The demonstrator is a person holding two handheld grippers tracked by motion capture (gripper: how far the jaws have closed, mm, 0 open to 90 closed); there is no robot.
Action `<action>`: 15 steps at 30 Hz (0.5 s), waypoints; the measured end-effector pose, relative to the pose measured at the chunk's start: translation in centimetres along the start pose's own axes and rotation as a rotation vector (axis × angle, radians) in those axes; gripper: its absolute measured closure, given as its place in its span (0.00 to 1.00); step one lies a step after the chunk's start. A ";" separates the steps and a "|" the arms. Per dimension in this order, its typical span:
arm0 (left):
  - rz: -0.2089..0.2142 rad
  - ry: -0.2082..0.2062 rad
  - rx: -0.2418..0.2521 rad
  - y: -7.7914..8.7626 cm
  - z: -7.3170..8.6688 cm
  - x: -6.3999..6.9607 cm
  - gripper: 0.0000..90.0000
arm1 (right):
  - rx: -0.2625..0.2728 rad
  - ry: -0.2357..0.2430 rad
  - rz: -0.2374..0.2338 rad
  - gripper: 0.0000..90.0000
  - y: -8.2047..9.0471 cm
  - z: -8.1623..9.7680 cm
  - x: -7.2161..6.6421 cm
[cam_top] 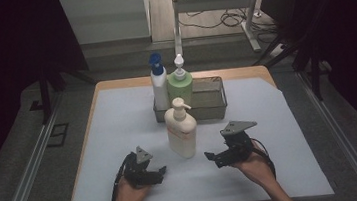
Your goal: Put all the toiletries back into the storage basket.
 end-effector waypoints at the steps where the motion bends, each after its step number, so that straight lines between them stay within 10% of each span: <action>1: -0.001 -0.001 -0.001 0.0 0.0 0.0 0.13 | 0.000 0.001 -0.002 0.03 -0.1 -0.2 -0.2; 15: 0.000 -0.004 -0.001 0.0 0.0 0.0 0.13 | 0.015 -0.008 -0.007 0.12 -1.6 -3.5 -1.5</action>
Point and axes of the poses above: each handheld gripper's, and its own axes: y roughly backward along the jaws, z roughly out of its underside, x roughly to its right, the point moved 10 cm from there along -y, roughly forward along the jaws, and after that the axes turned 2 degrees about z, right-handed, at the moved point
